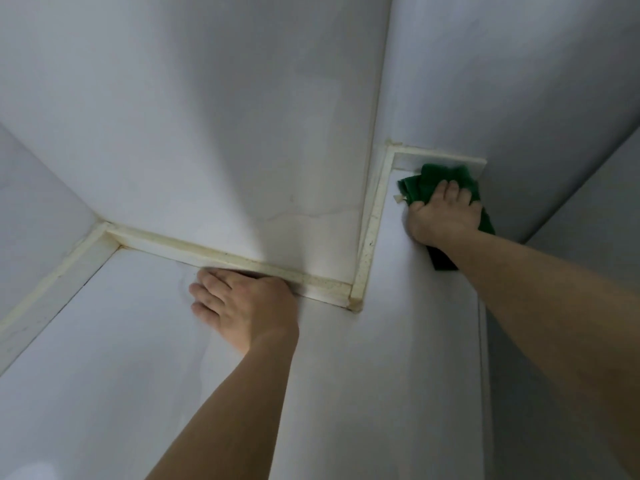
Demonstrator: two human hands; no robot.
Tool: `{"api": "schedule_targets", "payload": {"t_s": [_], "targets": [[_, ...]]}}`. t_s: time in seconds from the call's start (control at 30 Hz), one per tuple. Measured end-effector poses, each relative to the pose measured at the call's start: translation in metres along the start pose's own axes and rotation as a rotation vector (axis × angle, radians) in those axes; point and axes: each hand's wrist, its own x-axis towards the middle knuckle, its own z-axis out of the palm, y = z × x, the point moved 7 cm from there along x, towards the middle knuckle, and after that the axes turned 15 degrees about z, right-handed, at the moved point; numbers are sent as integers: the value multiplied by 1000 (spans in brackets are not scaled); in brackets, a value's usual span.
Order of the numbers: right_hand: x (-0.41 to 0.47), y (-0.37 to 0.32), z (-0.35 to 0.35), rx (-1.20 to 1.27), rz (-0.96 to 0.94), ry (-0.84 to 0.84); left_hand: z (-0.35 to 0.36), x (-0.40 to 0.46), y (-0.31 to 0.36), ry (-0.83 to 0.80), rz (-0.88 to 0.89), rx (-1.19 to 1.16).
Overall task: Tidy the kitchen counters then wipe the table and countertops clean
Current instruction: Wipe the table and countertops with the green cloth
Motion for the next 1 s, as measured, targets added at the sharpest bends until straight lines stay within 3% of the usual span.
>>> {"api": "schedule_targets", "payload": {"t_s": [0.17, 0.27, 0.33, 0.63, 0.83, 1.0], "targets": [[-4, 10, -3, 6, -182, 52, -2, -2, 1, -2, -5, -1], [-7, -2, 4, 3, -509, 71, -1, -2, 0, 5, -10, -13], [-2, -10, 5, -15, -605, 26, -1, -2, 0, 5, -12, -11], [17, -12, -1, 64, -350, 12, 0, 0, -1, 26, -14, -19], [9, 0, 3, 121, -38, -26, 1, -1, -2, 23, -15, -14], [2, 5, 6, 130, 40, -21, 3, 1, -3, 16, -18, 0]]}}
